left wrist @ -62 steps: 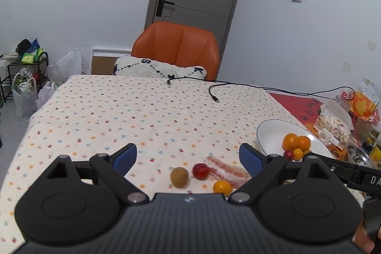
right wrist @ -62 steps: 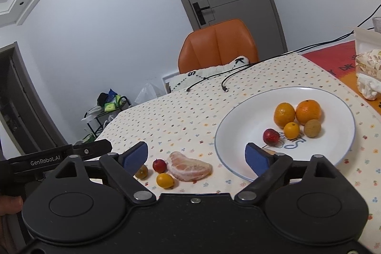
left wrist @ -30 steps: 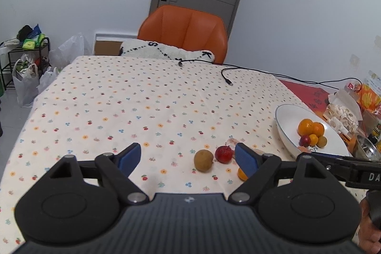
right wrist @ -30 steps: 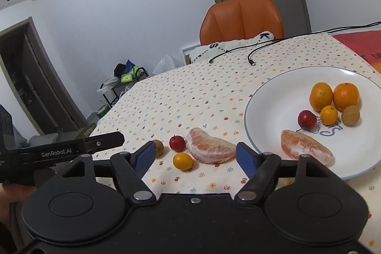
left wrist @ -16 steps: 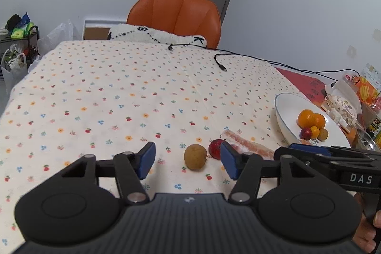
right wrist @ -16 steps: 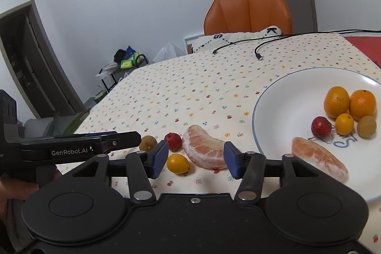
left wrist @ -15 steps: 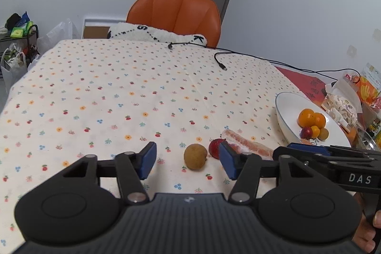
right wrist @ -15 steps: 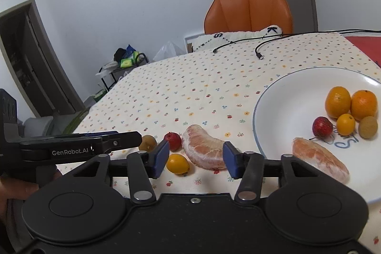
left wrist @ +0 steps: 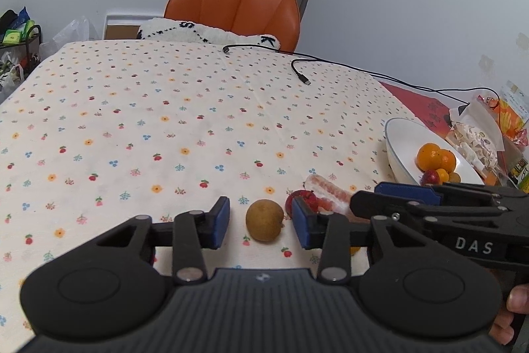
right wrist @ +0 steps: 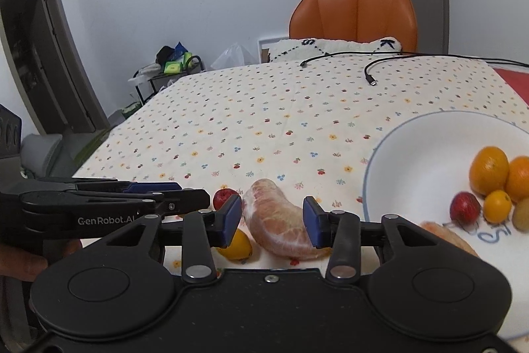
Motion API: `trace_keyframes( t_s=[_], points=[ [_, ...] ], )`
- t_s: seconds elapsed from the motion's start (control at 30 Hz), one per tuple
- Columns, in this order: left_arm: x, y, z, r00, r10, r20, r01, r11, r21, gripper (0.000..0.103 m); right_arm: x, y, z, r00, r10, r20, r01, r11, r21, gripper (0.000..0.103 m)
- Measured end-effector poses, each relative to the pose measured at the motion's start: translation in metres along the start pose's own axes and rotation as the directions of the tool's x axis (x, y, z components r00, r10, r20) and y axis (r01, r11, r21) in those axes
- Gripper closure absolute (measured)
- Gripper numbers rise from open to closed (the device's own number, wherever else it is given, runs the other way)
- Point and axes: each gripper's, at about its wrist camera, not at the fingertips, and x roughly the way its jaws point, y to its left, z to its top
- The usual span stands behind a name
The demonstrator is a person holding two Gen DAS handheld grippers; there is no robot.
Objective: Organize fruits
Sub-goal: 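Grasp a second brown fruit with the left tool while the right tool grasps the pomelo segment, then carry the brown fruit and the pomelo segment over the plate with both tools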
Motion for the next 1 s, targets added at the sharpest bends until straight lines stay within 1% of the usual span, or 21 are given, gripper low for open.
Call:
trace_keyframes(
  t_s=[0.13, 0.2, 0.23, 0.37, 0.57, 0.63, 0.73, 0.77, 0.8, 0.93, 1.0],
  points=[
    [0.003, -0.001, 0.0, 1.0, -0.002, 0.003, 0.002, 1.0, 0.007, 0.072, 0.01, 0.004, 0.005, 0.999, -0.02, -0.028, 0.018, 0.998, -0.059, 0.061],
    [0.003, 0.0, 0.0, 1.0, -0.008, 0.002, 0.008, 1.0, 0.004, 0.079, 0.012, 0.007, 0.007, 0.999, -0.019, -0.042, 0.015, 0.996, -0.09, 0.061],
    [0.003, 0.0, 0.0, 1.0, -0.013, 0.002, 0.013, 1.0, 0.0, 0.08, 0.013, 0.007, 0.008, 0.999, -0.017, -0.049, 0.012, 0.995, -0.099, 0.061],
    [0.002, 0.0, -0.001, 1.0, -0.014, 0.005, 0.014, 1.0, 0.0, 0.08, 0.02, 0.012, 0.011, 0.996, -0.023, -0.082, 0.011, 0.989, -0.146, 0.06],
    [-0.004, 0.004, 0.0, 1.0, -0.01, 0.017, 0.01, 1.0, -0.012, 0.08, 0.029, 0.015, 0.013, 0.993, -0.025, -0.114, 0.002, 0.98, -0.2, 0.057],
    [-0.005, 0.006, 0.001, 1.0, -0.009, 0.021, 0.009, 1.0, -0.017, 0.08, 0.032, 0.019, 0.012, 0.992, -0.038, -0.118, 0.01, 0.972, -0.233, 0.056],
    [-0.008, 0.009, 0.001, 1.0, -0.012, 0.028, 0.013, 1.0, -0.028, 0.08, 0.038, 0.023, 0.013, 0.992, -0.047, -0.121, 0.015, 0.967, -0.255, 0.06],
    [-0.009, 0.01, 0.002, 0.999, -0.014, 0.032, 0.015, 0.999, -0.032, 0.08, 0.039, 0.023, 0.013, 0.991, -0.051, -0.124, 0.018, 0.968, -0.249, 0.064],
    [-0.01, 0.011, 0.002, 0.999, -0.016, 0.035, 0.017, 0.999, -0.035, 0.08, 0.04, 0.023, 0.014, 0.991, -0.052, -0.123, 0.02, 0.968, -0.252, 0.066],
    [-0.011, 0.014, 0.004, 0.999, -0.016, 0.041, 0.018, 0.999, -0.041, 0.08, 0.038, 0.027, 0.013, 0.992, -0.062, -0.114, 0.031, 0.967, -0.254, 0.068],
    [-0.012, 0.014, 0.006, 0.999, -0.016, 0.045, 0.018, 0.999, -0.042, 0.08, 0.032, 0.026, 0.012, 0.995, -0.041, -0.087, 0.021, 0.974, -0.227, 0.07]
  ],
)
